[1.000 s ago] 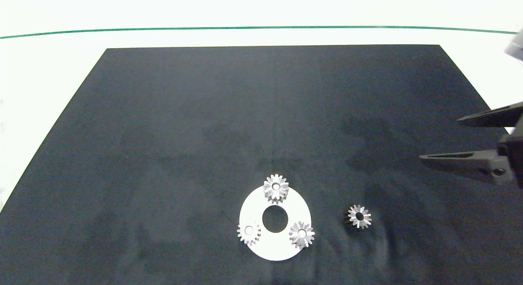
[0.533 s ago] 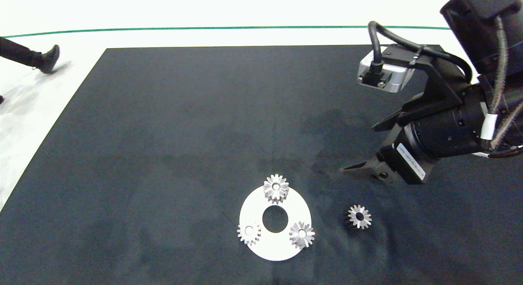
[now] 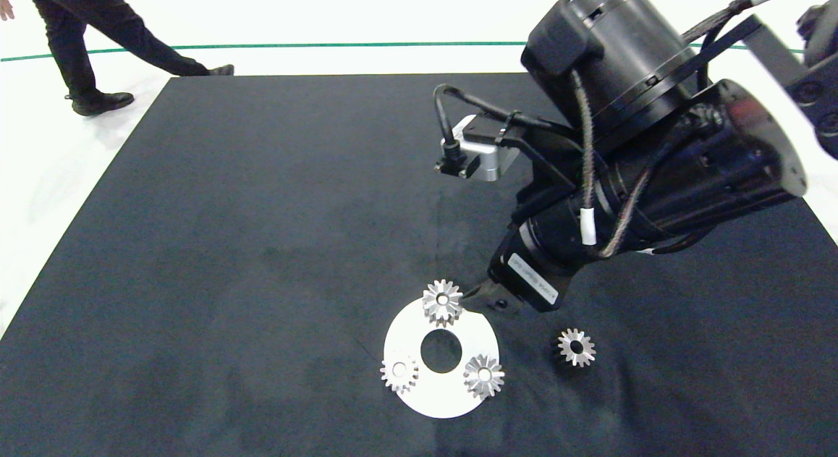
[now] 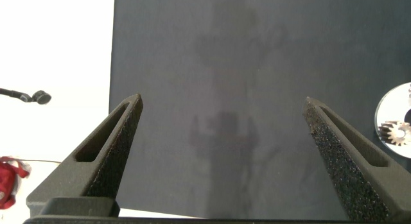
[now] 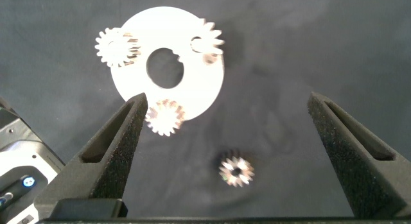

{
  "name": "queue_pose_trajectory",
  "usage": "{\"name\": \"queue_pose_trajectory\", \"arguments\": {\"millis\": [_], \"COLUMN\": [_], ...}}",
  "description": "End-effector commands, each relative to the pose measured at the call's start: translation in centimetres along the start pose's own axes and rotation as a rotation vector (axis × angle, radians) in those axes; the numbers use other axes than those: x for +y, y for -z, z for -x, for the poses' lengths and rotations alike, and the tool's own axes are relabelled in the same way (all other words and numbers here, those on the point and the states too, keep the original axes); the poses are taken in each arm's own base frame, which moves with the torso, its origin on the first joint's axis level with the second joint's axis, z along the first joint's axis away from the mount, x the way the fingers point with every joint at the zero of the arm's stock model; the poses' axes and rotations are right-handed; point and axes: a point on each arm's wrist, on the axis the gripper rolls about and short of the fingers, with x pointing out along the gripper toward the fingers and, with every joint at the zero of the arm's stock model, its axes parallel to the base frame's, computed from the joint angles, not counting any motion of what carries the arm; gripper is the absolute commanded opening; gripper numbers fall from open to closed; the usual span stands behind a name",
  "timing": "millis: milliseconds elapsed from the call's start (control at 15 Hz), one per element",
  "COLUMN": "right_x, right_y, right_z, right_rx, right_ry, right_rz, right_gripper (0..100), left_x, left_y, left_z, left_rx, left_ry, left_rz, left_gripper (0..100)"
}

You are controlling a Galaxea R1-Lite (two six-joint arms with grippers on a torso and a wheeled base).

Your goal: Remove an incorrectly installed larger gear and replace it with the correct smaller gear

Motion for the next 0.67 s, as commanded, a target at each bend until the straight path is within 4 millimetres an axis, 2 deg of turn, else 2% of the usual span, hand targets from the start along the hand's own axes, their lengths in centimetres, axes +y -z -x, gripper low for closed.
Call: {"name": "queue_pose_trajectory", "arguments": {"millis": [67,667], "right_x": [1.0,1.6], "right_y": [-0.2,-0.1], "right_z": [-2.2,-6.5], "right_rx": [0.05,0.15], "right_ry": [-0.024,-0.009], "right_rz": [0.014,0.026], "right_gripper": [100,100], "left_x": [0.0,0.0], "left_y": [0.0,0.1], "left_z": [0.4,0.6], "left_rx": [-0.01,-0.016], "left_ry": [-0.001,-0.002], "left_rz": [0.001,0.001], "left_gripper": [100,100]}}
